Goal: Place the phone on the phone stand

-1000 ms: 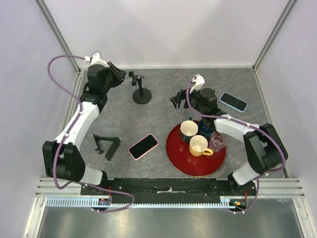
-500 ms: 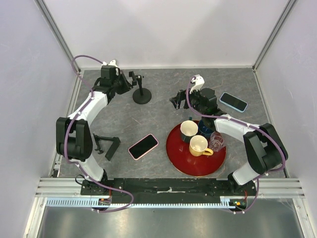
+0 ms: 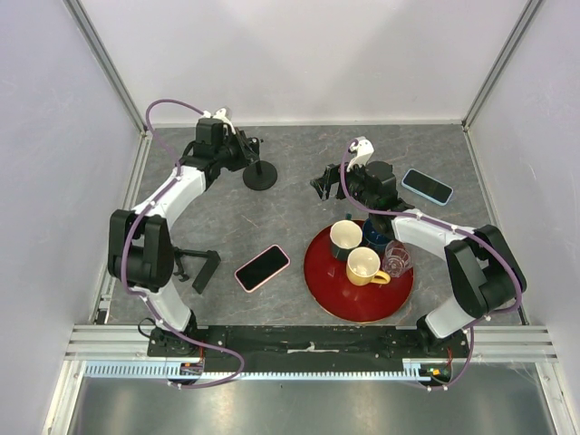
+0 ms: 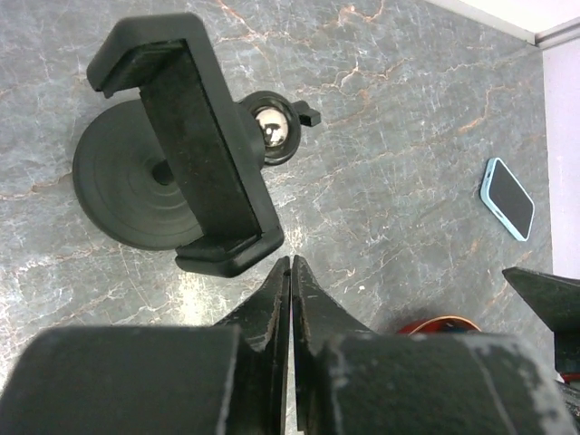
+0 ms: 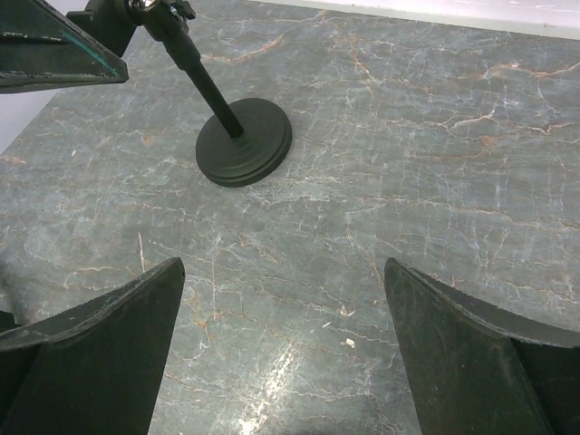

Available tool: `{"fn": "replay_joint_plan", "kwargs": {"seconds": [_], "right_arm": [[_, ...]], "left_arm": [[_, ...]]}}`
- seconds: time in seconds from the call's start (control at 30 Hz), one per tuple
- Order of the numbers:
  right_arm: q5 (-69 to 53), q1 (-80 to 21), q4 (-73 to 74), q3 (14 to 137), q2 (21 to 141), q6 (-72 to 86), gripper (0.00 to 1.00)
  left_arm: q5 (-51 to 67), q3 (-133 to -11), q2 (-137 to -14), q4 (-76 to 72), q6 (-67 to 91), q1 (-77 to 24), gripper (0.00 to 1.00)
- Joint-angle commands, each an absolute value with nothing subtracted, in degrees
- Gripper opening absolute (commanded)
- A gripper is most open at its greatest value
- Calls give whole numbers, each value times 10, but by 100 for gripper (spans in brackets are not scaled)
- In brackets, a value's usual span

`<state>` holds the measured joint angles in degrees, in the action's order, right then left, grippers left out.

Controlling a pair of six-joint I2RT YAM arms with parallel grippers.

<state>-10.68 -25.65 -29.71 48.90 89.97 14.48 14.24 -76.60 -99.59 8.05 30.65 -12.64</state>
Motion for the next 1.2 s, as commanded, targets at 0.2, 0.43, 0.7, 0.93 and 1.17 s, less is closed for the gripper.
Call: {"fn": "replay_joint_plan", "kwargs": {"seconds": [0.2,0.43,0.7,0.93,1.17], "right_arm": [[-116,-256,-313,510,904,140,98],[-114,-256,-313,508,901,142,98],[-113,-256,-313,511,904,141,98],[-117,-256,-314,513,909,142,98],[-117,-256,-313,512,909,142,98]], "left_arm": [[34,-665,-810,47,238,-125,37],[-3,-737,-867,114,272,-84,12],[69,-832,-985,138,323,-89,4],[91,-798,-982,92,340,-111,4],[102,-789,-991,76,351,-131,4]]}}
